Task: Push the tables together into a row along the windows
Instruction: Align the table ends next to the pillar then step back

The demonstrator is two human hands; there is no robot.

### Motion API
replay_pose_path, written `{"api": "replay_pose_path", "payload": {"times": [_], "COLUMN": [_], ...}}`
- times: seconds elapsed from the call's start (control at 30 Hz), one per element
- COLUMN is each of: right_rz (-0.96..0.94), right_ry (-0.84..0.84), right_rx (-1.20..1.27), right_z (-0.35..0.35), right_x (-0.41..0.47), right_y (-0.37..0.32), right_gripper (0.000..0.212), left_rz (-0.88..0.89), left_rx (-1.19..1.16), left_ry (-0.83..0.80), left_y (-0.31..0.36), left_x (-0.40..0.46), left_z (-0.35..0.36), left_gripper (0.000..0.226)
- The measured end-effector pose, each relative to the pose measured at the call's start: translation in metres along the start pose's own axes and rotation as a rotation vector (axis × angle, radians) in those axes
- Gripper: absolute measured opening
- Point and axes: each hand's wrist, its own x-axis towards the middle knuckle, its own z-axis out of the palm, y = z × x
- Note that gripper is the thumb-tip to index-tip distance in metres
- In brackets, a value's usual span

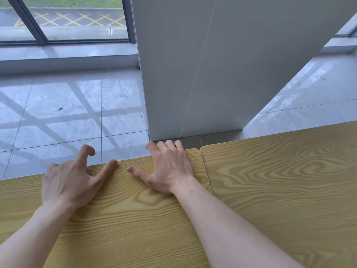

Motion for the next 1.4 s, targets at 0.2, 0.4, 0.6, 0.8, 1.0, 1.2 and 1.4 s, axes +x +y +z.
{"api": "replay_pose_path", "payload": {"times": [0.2, 0.4, 0.6, 0.8, 1.0, 1.2, 1.4], "right_rz": [0.072, 0.130, 0.124, 0.141, 0.130, 0.115, 0.090], "right_ry": [0.122, 0.068, -0.003, -0.026, -0.029, -0.009, -0.026], "right_rx": [0.068, 0.074, 0.042, 0.045, 0.031, 0.031, 0.023], "right_z": [0.002, 0.001, -0.002, -0.003, -0.002, -0.001, -0.002], "right_x": [-0.030, -0.093, -0.092, -0.082, -0.091, -0.095, -0.103], "right_y": [0.000, 0.011, 0.018, 0.020, 0.018, 0.019, 0.021], "right_gripper": [0.088, 0.082, 0.084, 0.085, 0.087, 0.086, 0.082], "left_rz": [0.006, 0.116, 0.094, 0.074, 0.069, 0.087, 0.071], "left_rx": [0.021, -0.026, -0.024, -0.023, -0.030, -0.015, -0.004], "left_ry": [0.113, 0.018, -0.008, -0.017, 0.014, 0.053, 0.080], "left_y": [0.003, 0.026, 0.025, 0.026, 0.025, 0.025, 0.029], "left_x": [-0.026, -0.107, -0.105, -0.097, -0.105, -0.111, -0.134], "left_z": [0.000, 0.010, 0.024, 0.024, 0.025, 0.026, 0.018], "left_gripper": [0.077, 0.083, 0.085, 0.084, 0.082, 0.078, 0.078]}}
